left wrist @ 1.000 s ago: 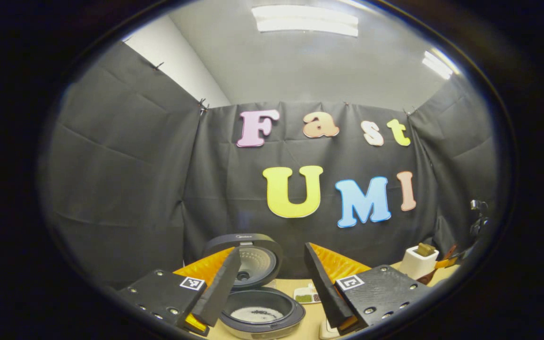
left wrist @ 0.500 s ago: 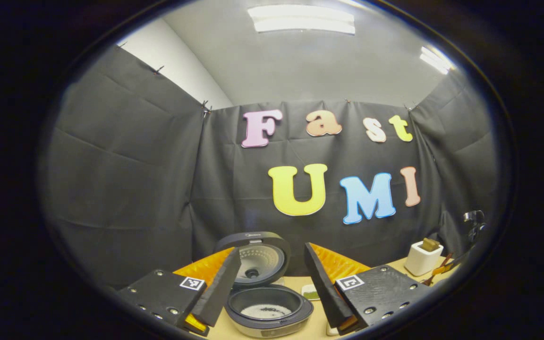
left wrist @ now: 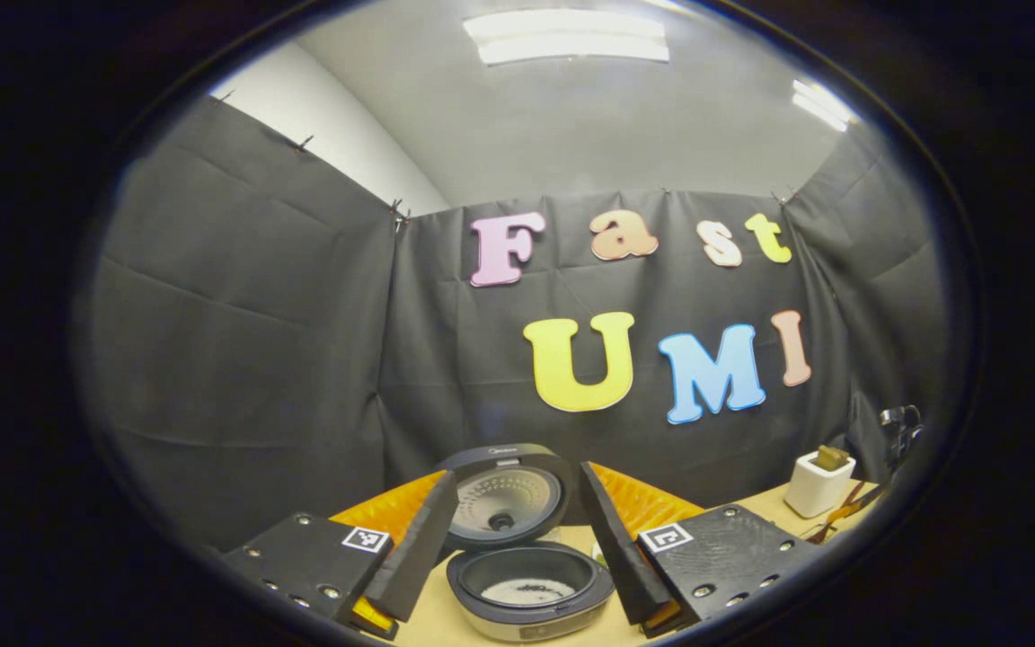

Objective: Close the left gripper, press the button to open the rice cooker; take a wooden spoon from the chopstick holder with the right hand, scoop a spoonful of rice and pour it into the rice cooker, then put the wooden spoon back into the chopstick holder.

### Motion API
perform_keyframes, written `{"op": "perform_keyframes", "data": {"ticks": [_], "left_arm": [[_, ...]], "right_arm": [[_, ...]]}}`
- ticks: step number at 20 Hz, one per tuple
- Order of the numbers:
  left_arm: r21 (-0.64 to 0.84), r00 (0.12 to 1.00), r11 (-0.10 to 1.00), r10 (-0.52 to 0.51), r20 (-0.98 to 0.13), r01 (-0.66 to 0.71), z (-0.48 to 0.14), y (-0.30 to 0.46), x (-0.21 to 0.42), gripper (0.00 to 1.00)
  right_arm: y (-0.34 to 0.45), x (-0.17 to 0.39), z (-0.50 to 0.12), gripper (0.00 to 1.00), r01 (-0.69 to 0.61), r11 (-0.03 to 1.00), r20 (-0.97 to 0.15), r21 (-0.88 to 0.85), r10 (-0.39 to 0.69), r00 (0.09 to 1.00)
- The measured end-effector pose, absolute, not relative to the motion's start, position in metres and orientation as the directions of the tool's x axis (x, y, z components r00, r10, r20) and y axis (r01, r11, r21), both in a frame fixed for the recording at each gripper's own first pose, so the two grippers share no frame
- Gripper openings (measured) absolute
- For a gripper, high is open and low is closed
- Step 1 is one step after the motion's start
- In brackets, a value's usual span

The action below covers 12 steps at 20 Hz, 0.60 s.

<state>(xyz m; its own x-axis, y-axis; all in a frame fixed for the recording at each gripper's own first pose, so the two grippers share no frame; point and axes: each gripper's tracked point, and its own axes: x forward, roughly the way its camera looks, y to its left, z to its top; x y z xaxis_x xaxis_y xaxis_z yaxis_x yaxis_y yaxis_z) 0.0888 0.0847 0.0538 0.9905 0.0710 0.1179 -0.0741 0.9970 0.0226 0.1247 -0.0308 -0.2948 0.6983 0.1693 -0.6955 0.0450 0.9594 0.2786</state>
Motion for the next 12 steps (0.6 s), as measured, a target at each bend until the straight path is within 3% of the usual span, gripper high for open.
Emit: {"op": "perform_keyframes", "data": {"ticks": [3, 4, 5, 7, 10, 12], "left_arm": [[0.022, 0.991, 0.997, 0.067, 0.118, -0.07, 0.054, 0.082, 0.089, 0.83], [0.021, 0.991, 0.998, 0.063, 0.12, -0.066, 0.054, 0.079, 0.09, 0.83], [0.021, 0.991, 0.998, 0.058, 0.122, -0.061, 0.055, 0.077, 0.091, 0.83], [0.021, 0.991, 0.998, 0.05, 0.123, -0.053, 0.055, 0.075, 0.092, 0.84], [0.017, 0.991, 0.999, 0.04, 0.126, -0.043, 0.056, 0.07, 0.095, 0.83], [0.013, 0.991, 0.999, 0.034, 0.128, -0.036, 0.056, 0.068, 0.099, 0.83]], "right_arm": [[-0.043, 0.126, -0.286, 0.22, 0.065, 0.967, -0.675, 0.248, 0.124, 0.727], [-0.048, 0.129, -0.285, 0.35, 0.075, 0.968, -0.668, 0.238, 0.108, 0.736], [-0.053, 0.13, -0.283, 0.36, 0.081, 0.968, -0.661, 0.236, 0.099, 0.744], [-0.061, 0.132, -0.277, 0.55, 0.096, 0.969, -0.649, 0.229, 0.078, 0.757], [-0.083, 0.134, -0.266, 0.98, 0.14, 0.971, -0.623, 0.193, 0.011, 0.782], [-0.096, 0.13, -0.254, 0.98, 0.169, 0.97, -0.601, 0.172, -0.032, 0.798]]}}
